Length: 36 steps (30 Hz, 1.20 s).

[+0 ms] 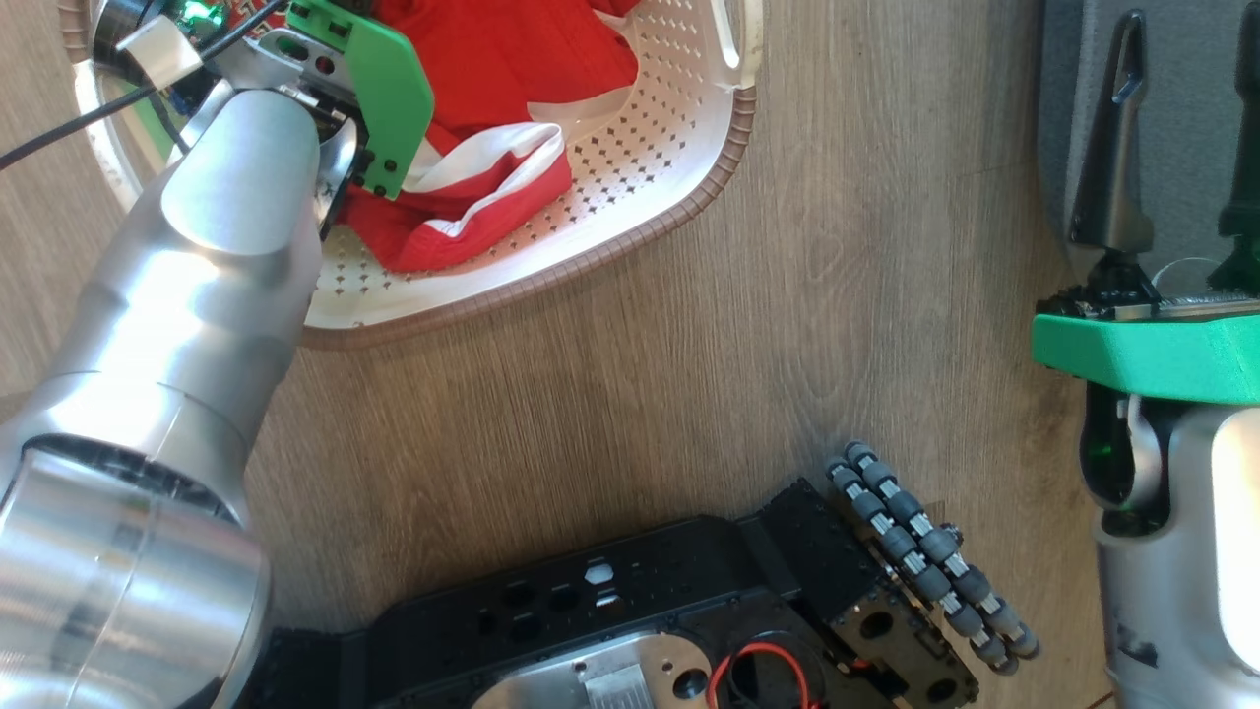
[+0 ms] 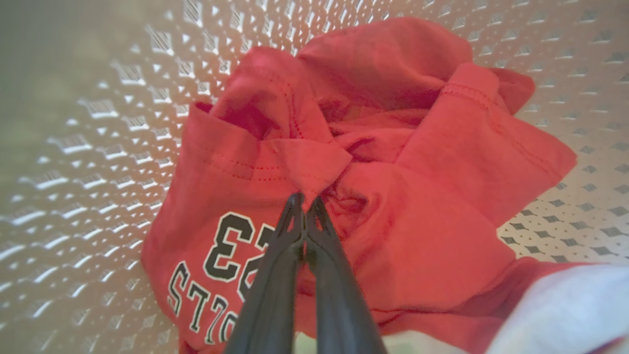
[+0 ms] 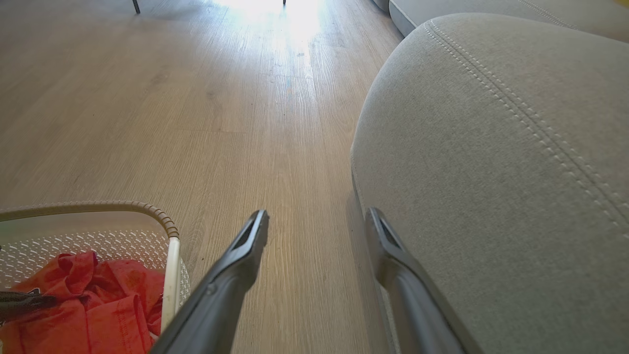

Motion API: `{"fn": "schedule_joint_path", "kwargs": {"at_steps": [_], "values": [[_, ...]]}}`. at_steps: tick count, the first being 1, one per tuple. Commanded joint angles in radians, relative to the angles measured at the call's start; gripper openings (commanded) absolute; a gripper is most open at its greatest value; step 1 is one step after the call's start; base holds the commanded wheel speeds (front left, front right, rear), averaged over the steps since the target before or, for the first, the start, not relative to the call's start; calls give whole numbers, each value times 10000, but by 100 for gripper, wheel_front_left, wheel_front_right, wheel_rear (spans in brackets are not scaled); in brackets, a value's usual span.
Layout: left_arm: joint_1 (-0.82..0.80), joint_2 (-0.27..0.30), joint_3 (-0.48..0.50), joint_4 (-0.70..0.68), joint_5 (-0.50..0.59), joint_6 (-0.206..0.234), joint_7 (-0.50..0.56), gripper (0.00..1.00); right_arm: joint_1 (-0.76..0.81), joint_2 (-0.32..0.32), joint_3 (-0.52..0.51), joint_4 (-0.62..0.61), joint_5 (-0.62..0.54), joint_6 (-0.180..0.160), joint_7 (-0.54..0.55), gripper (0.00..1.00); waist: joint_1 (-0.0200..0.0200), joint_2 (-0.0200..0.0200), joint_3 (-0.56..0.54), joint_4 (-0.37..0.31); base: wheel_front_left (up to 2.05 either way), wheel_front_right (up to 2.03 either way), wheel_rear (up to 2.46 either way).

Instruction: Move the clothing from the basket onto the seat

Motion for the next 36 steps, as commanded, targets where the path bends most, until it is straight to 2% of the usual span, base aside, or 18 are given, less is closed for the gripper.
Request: {"fn": "schedule_joint_path", "kwargs": {"at_steps": [1,9,17,29,36], "values": [[11,160,-16,-81,-51,-46,-94,0,460,-5,145,-223,-2,69,-46,100,0,0,-18,-14,0,0,0],[5,-12,-149,-296,-225,-243,-527,0,387,-5,150,-88,88,69,-46,100,0,0,-320,93,0,0,0],[515,-125,-96,-1177,-946,-449,-1324,0,400,-5,-7,148,-42,69,-46,100,0,0,-1337,586,0,0,0],[2570,-114,488,-2894,-2368,-456,-1722,0,1093,-5,-334,803,-779,69,-46,100,0,0,-4170,2121,0,0,0],[4236,235,1206,-4180,-2705,-234,-1730,0,2078,-5,-433,1303,-918,69,-46,100,0,0,-6250,2935,0,0,0]]}}
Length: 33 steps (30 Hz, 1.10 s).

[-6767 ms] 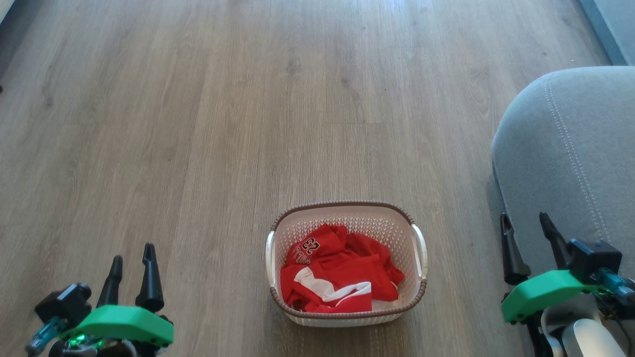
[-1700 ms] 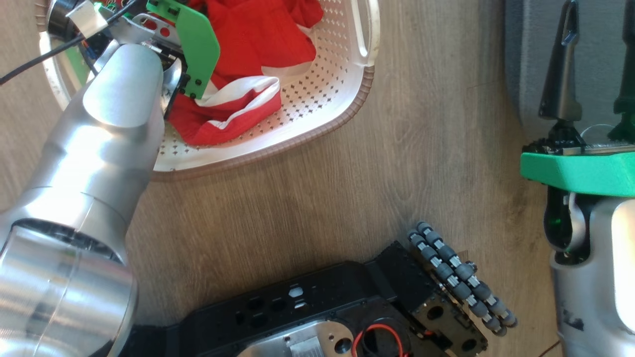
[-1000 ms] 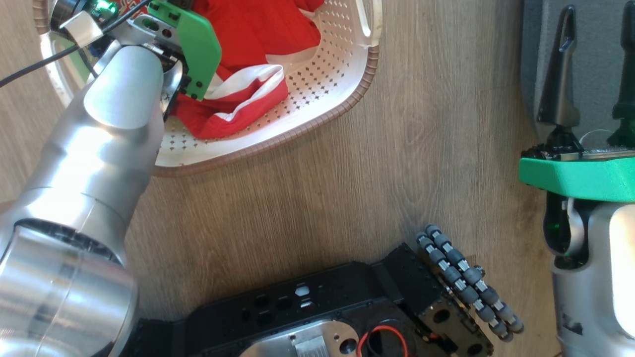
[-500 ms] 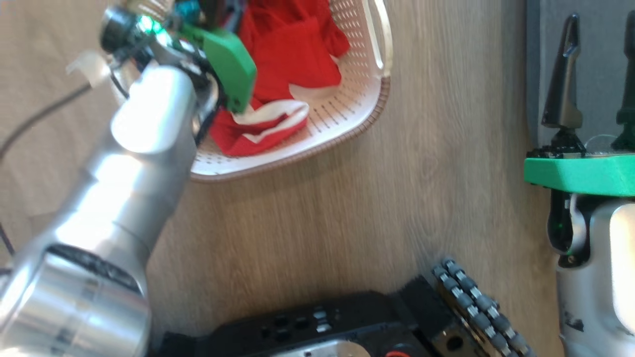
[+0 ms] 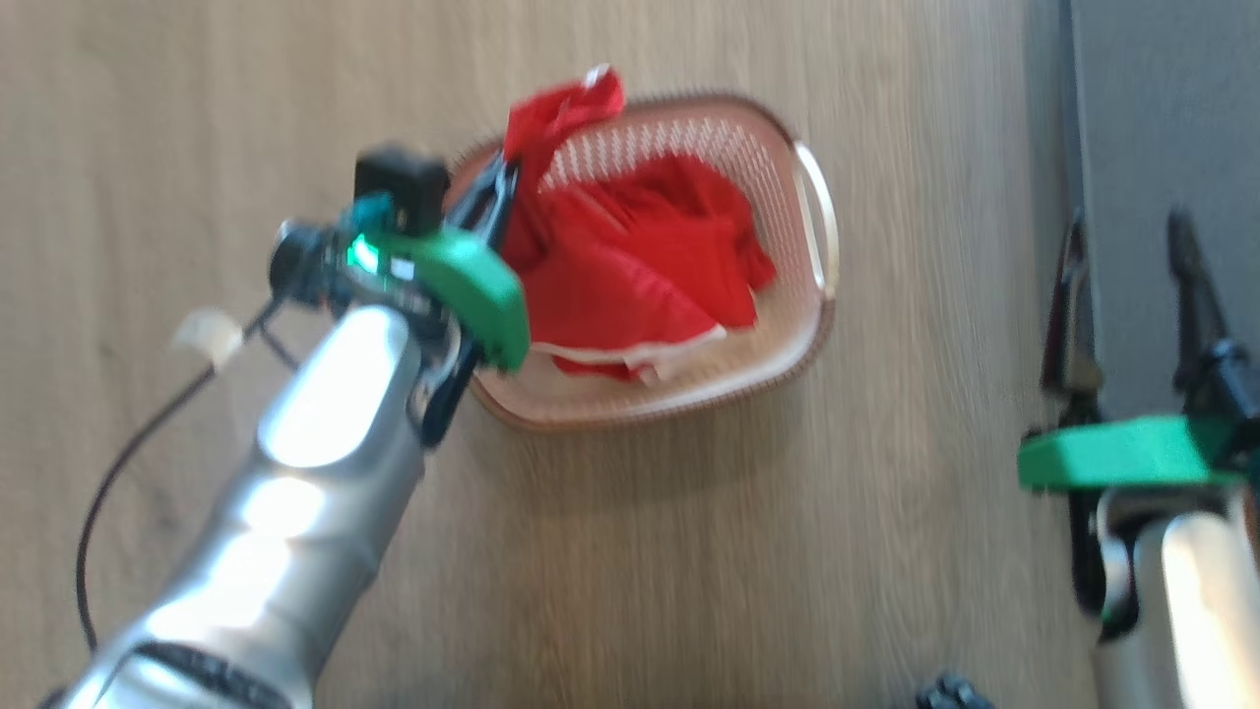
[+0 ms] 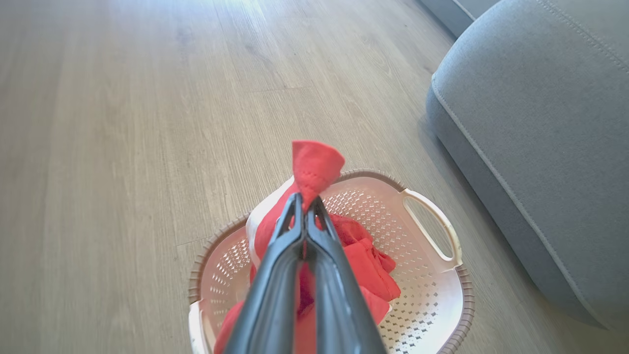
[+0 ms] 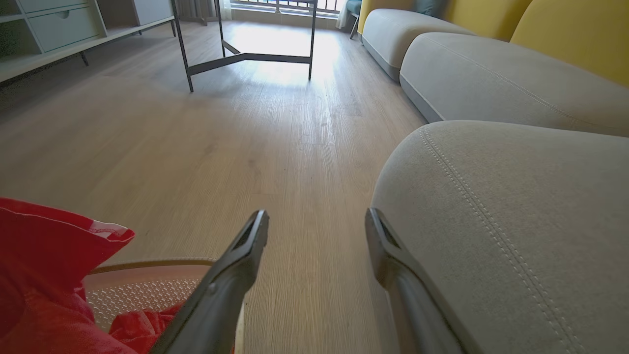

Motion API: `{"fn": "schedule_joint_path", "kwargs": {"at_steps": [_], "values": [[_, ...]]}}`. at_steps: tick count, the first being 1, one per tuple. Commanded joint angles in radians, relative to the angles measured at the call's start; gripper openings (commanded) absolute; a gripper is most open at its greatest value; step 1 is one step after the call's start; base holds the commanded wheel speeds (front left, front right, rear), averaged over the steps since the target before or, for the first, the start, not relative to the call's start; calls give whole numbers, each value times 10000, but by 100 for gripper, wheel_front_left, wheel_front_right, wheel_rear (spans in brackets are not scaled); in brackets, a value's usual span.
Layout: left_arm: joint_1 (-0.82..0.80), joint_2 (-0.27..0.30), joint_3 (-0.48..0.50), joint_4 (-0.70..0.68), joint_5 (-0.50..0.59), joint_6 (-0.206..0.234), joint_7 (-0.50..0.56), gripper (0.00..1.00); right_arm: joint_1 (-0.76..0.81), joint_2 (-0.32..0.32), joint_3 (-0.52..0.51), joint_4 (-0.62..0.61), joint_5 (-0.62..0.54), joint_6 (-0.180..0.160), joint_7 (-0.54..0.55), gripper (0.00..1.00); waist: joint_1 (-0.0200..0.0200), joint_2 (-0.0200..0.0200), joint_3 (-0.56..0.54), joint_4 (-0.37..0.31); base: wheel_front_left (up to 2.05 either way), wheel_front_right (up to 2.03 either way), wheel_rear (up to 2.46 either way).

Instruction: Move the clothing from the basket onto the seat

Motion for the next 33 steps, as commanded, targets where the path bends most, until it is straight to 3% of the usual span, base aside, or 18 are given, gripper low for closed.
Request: {"fn": "schedule_joint_path", "kwargs": {"at_steps": [1,13,25,33], "values": [[395,401,387,-447,-77,135,-119,0,486,-5,182,-163,-42,69,-46,100,1,-1,-1586,928,0,0,0],[2894,1396,752,-2518,-229,872,-1,0,1821,-8,430,403,-145,69,-46,100,1,-1,-4200,1546,0,0,0],[4512,2511,1194,-4985,-413,2019,674,0,2552,-338,637,609,-16,69,-46,100,1,-1,-5341,1702,0,0,0],[5425,3352,1580,-6257,-588,2486,1009,0,2704,-545,877,651,58,69,-46,100,1,-1,-5604,1681,0,0,0]]}}
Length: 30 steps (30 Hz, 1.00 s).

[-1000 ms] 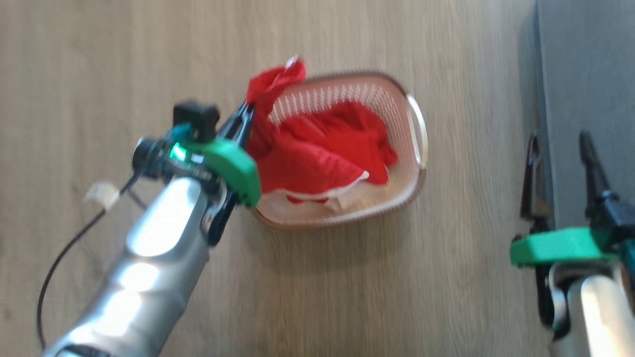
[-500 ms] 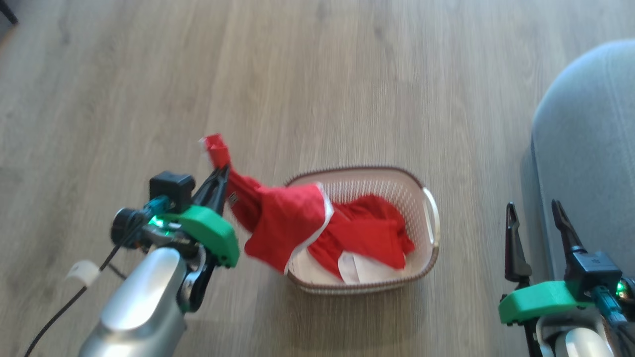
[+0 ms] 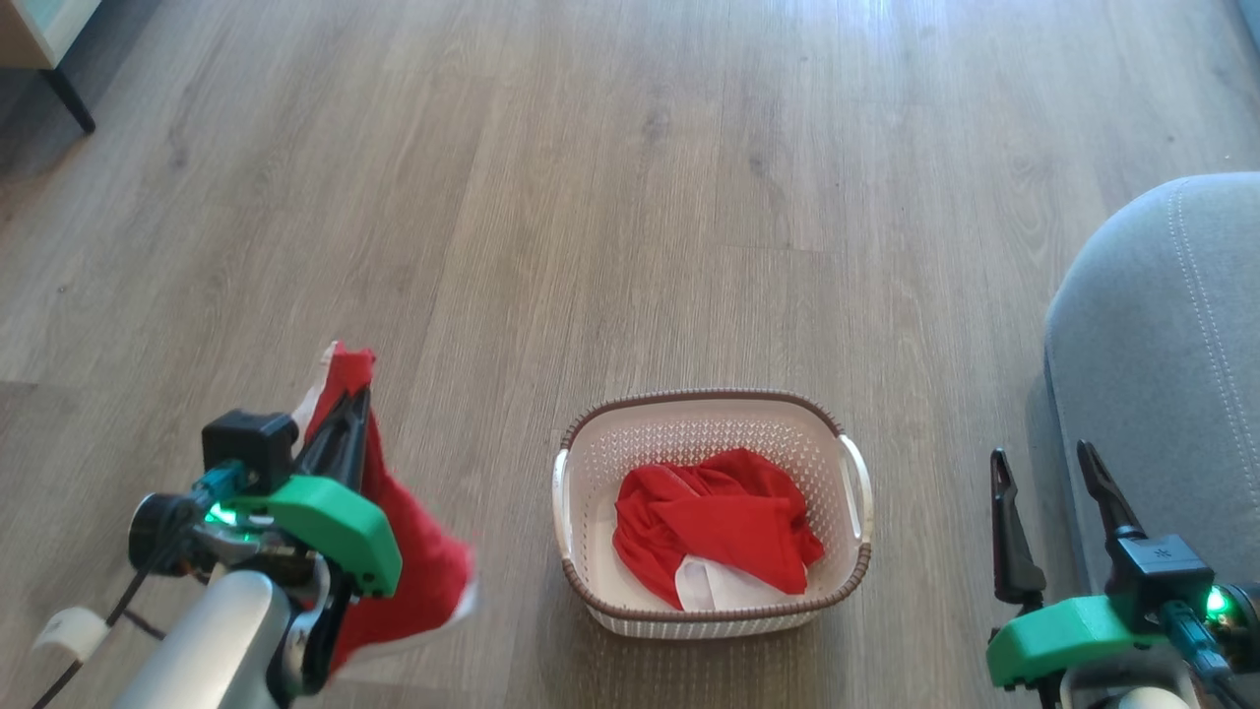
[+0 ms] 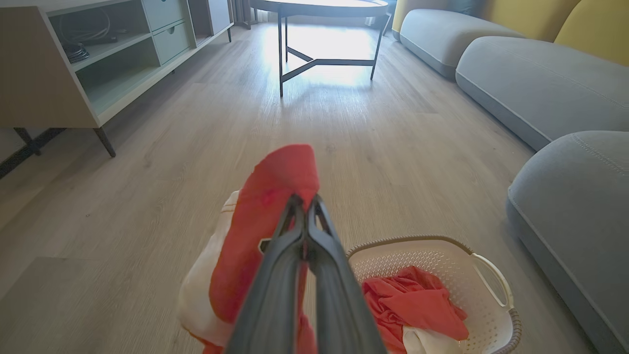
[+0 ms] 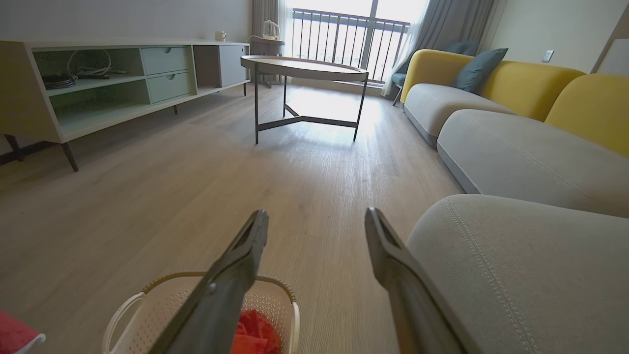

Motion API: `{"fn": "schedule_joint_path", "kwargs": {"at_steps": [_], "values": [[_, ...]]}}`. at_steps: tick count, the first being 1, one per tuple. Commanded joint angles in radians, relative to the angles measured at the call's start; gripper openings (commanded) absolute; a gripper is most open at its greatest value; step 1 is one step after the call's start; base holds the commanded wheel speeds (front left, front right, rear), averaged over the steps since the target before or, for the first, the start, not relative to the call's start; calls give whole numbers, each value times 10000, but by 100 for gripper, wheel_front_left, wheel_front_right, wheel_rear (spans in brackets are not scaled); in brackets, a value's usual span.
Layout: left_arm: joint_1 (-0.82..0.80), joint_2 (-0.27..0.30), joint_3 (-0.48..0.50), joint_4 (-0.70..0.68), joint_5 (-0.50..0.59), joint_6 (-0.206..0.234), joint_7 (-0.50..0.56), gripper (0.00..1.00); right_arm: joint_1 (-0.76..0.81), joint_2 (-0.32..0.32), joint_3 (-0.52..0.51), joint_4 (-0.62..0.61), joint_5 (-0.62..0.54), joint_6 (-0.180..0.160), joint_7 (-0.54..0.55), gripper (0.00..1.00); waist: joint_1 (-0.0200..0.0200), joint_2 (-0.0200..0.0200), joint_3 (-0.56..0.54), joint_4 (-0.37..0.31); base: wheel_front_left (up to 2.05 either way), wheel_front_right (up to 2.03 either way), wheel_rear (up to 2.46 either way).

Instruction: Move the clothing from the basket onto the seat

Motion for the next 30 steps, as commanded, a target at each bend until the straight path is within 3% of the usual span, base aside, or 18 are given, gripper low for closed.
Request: {"fn": "schedule_joint_path", "kwargs": {"at_steps": [1,13,17,22,30], "values": [[-405,410,468,-453,-20,128,-6,0,-211,-279,251,-305,46,69,-47,100,2,-1,-10,6,0,0,0],[-74,1213,725,-1007,5,247,55,0,-547,-662,880,-115,104,69,-47,100,2,-1,9,108,0,0,0],[-221,1295,726,-1281,24,268,130,0,-1032,-919,1885,86,163,69,-47,100,2,-1,49,128,0,0,0],[-463,1214,498,-1763,108,203,322,0,-2095,-1167,3929,511,330,69,-47,100,2,-1,89,117,0,0,0],[-1047,800,25,-2439,261,164,726,0,-3753,-936,6537,1273,896,69,-47,100,2,-1,52,354,0,0,0]]}}
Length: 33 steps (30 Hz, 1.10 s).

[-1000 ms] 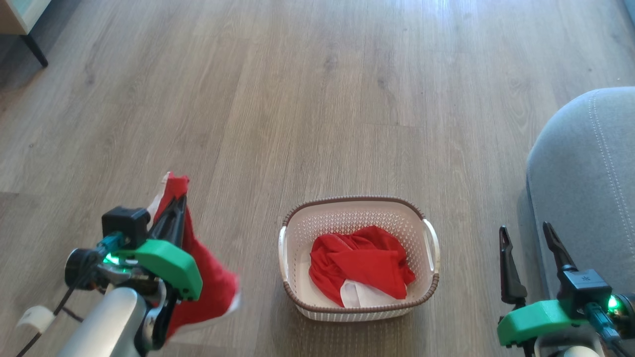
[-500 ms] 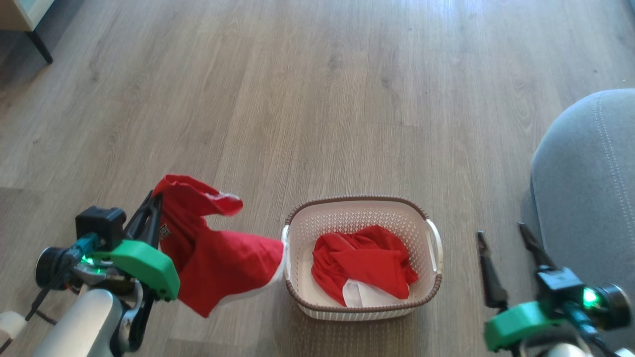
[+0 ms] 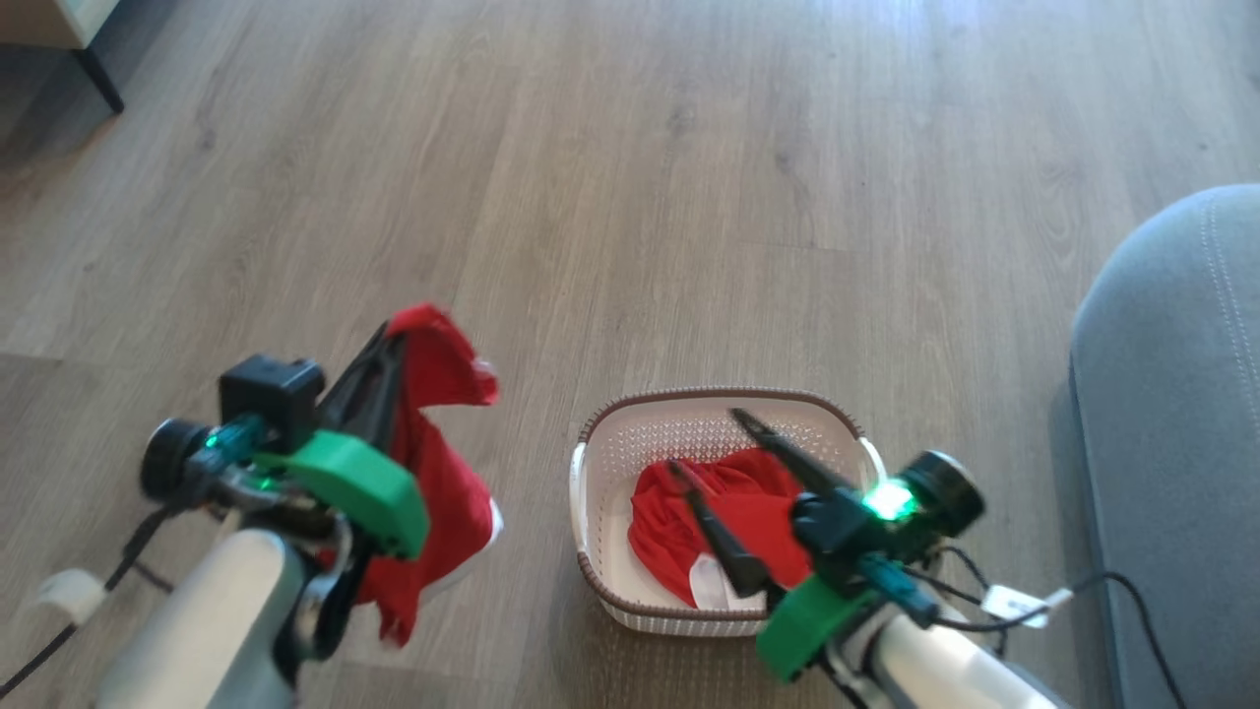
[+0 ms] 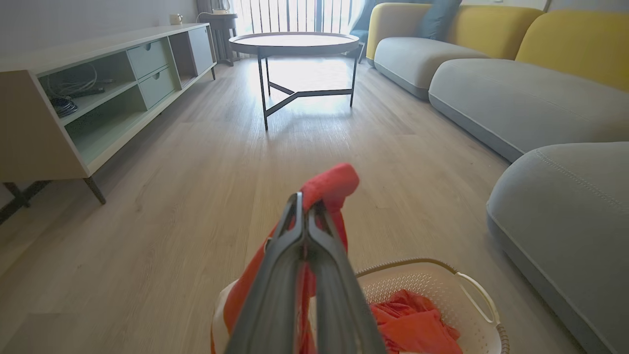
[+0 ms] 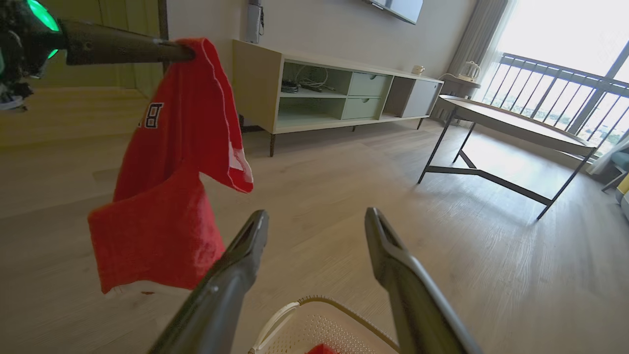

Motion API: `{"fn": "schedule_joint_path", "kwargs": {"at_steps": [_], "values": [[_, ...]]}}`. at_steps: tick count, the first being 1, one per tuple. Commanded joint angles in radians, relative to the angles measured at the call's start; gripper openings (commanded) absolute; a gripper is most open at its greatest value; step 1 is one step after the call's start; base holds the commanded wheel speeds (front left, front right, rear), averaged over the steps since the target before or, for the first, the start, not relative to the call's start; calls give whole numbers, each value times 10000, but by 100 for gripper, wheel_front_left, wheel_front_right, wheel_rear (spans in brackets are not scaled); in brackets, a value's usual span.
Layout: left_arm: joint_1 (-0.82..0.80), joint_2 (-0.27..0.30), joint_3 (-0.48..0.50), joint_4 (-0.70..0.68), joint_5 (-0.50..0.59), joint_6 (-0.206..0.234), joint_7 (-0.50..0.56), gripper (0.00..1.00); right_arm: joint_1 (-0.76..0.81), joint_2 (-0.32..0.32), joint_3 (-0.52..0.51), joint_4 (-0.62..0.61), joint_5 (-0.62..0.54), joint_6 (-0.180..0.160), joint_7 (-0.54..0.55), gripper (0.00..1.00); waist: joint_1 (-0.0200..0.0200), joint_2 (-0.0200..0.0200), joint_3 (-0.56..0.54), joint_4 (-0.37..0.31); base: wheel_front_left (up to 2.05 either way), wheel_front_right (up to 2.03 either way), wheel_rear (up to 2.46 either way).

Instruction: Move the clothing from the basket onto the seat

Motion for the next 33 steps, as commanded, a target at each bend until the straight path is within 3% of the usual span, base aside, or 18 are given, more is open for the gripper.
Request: {"fn": "schedule_joint_path", "kwargs": {"at_steps": [1,12,20,33], "values": [[-843,87,329,-477,131,-8,62,0,-471,142,377,-142,152,69,-47,100,1,0,-39,102,0,0,0],[-1669,-1043,-713,-1235,182,-258,679,0,-1699,969,1727,683,849,69,-48,100,1,0,-224,485,0,0,0],[-1916,-1751,-1340,-1591,294,-202,904,0,-1847,1134,1500,795,758,69,-48,100,1,0,-271,400,0,0,0],[-1868,-2054,-1862,-1818,348,-171,1080,0,-1555,1225,809,541,286,69,-48,100,1,0,-168,-53,0,0,0]]}}
